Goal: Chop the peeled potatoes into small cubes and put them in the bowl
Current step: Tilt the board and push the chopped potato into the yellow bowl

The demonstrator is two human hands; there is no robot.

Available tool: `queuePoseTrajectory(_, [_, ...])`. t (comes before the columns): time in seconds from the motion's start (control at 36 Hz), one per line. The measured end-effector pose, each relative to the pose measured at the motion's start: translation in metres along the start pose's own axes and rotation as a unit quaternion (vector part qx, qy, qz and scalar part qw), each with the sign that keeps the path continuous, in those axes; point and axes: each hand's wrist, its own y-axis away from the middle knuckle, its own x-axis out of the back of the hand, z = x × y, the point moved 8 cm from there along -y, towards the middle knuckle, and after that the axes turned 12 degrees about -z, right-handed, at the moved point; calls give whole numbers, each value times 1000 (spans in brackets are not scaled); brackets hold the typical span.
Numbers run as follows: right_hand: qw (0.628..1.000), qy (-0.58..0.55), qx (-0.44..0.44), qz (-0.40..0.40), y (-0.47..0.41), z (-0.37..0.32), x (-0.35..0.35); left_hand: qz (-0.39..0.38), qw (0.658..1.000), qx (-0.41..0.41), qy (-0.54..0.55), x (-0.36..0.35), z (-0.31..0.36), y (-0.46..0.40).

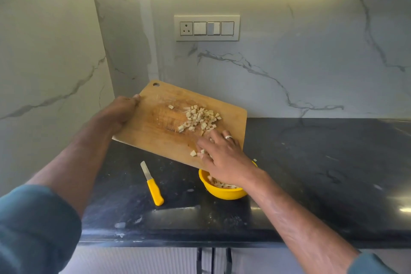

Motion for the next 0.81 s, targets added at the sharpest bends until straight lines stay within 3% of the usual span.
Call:
queuePoseTrajectory(0.44, [985,-88,-7,-145,40,19,4,15,1000,-4,7,6,2,-5])
queuePoseTrajectory(0.53, [985,-115,-25,-124,46,26,19,15,1000,-7,5,5,3,-6])
queuePoseTrajectory(0.67, [994,-98,-52,-19,46,27,32,18,1000,-17,8,5,2,-6])
queuePoseTrajectory(0.81, [994,-64,-81,-30,48,21,14,24,999,-20,12,9,1,-7])
